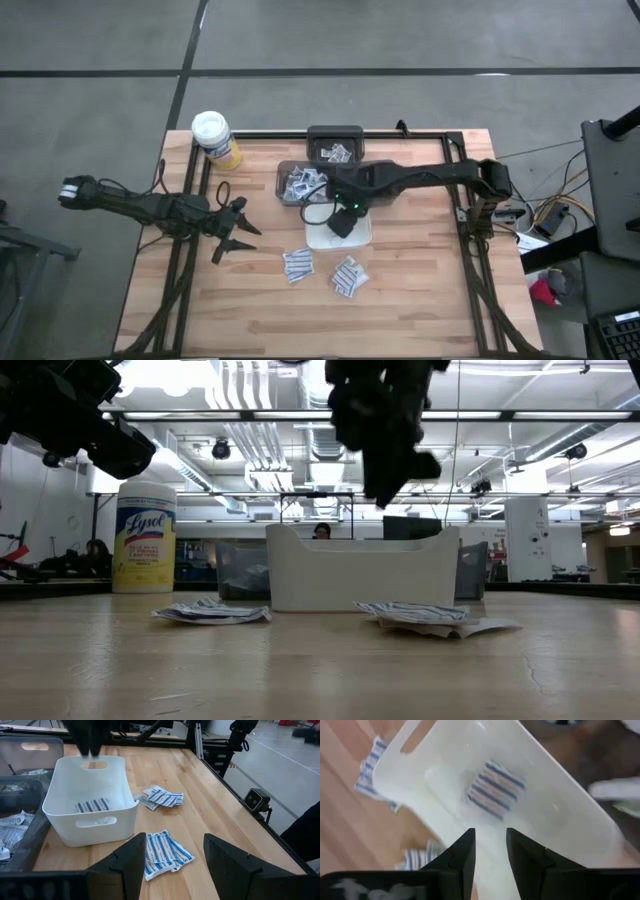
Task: Pick & Place First Aid Supplies
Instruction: Put the blue bandage into the white bin
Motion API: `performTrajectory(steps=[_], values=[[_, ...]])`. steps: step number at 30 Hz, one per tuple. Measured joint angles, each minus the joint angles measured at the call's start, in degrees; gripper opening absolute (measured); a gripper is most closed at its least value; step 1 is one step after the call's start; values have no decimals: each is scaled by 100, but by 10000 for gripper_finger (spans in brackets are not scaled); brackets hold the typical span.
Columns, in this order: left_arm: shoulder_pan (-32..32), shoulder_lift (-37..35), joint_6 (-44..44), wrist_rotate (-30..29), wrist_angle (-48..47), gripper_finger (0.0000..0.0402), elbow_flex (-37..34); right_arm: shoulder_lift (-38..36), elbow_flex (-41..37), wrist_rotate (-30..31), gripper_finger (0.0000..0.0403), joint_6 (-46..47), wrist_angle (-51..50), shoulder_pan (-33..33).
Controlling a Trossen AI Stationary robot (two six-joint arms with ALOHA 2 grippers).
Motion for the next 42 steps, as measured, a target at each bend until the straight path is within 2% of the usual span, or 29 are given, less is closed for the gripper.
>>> performTrajectory(steps=[5,9,20,27,32,42], values=[[-1,2,-4,2,8,197,-2,-113,832,-45,101,-74,-1418,20],[-2,2,-13,2,15,197,-2,-113,1423,-209,91,-62,-2087,211],[-2,0,-22,2,15,197,-2,-113,2264,-250,72,14,-2290,1273],[-1,0,-24,2,17,197,-2,-109,2145,-231,65,68,-2235,2011],[0,0,-142,4,19,197,-2,-102,1773,-226,70,126,-1803,2361],[-2,0,-357,4,19,197,-2,-106,794,-161,85,2128,-864,2550]])
